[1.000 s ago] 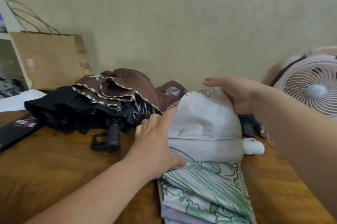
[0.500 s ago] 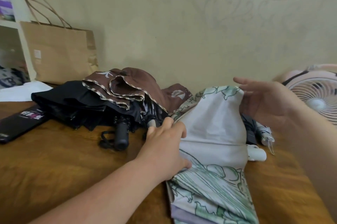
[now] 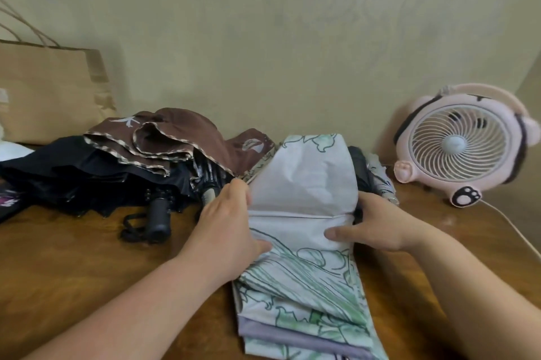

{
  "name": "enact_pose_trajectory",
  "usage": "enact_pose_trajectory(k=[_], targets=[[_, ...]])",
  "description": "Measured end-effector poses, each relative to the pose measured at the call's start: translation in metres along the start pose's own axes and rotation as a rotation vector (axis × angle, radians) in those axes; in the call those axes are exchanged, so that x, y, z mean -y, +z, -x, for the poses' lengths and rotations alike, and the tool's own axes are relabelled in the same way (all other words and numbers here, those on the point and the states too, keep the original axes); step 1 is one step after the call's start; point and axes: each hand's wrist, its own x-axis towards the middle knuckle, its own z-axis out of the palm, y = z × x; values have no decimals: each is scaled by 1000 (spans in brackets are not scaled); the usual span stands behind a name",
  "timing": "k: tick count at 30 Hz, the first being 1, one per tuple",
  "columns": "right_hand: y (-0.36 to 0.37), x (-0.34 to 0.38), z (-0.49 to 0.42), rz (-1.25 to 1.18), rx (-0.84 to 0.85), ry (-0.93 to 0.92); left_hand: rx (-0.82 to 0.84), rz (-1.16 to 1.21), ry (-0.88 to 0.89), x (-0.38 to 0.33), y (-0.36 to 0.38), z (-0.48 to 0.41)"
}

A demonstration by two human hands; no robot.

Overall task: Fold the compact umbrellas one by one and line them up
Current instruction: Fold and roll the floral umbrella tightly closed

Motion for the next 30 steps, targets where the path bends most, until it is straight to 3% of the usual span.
enact_pose_trajectory(k=[8,14,21,26,30], targets=[[10,-3,0,54,-65,0,85,-89,-44,-6,-12,-1],[12,0,26,120,47,7,184,-185,-47,-17,-20,13],[20,-8,41,61,-15,-29,164,2,-91,-23,-20,24],[24,1,45,110,-83,-136,234,-43,-132,-18,-18,20],[24,0,36,179,-1,-51,218,-89,-103,-20,-16,18]])
